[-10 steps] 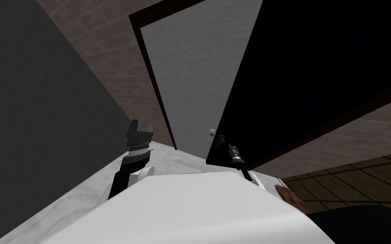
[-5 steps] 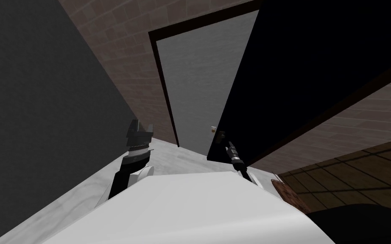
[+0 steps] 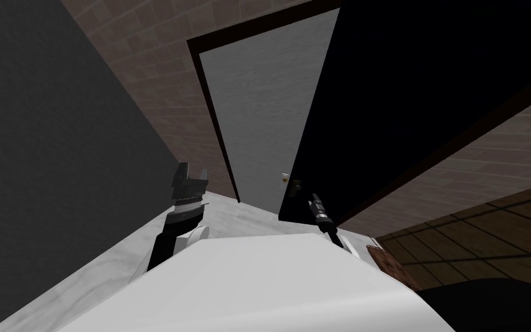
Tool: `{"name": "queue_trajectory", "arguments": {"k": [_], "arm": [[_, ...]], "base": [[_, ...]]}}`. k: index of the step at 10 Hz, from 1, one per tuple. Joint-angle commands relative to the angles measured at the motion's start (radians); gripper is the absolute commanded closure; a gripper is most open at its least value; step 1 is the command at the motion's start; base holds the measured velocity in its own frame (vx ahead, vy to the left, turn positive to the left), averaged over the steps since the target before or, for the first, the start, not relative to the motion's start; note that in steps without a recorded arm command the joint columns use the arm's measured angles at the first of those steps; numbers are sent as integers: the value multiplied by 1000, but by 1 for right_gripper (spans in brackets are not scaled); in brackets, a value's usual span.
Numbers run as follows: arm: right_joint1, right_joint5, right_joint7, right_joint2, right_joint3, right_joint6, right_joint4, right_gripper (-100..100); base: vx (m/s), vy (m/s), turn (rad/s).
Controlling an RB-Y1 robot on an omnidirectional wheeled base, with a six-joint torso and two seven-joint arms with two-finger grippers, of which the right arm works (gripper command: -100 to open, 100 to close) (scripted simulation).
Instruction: Pull the door open
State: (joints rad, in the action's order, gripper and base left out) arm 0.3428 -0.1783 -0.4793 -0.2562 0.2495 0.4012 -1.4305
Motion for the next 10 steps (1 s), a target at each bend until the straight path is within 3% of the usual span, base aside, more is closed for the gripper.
{"name": "queue_trajectory", "arguments": {"k": [1,4,5,6,10], "arm": [[-16,2,8,3,2,-3,10,-100],[-49,0,13,11,-15,0,7,-100],[-43,1,14,9,-11,-3,7,-100],[-43,1,14,9,-11,-3,7,100],[-43,1,14,9,-11,-3,7,100]], "base": [[216,-61,46],[225,73,115],[95,53,27],[-8,-6,-28],[-24,-9,10]]}}
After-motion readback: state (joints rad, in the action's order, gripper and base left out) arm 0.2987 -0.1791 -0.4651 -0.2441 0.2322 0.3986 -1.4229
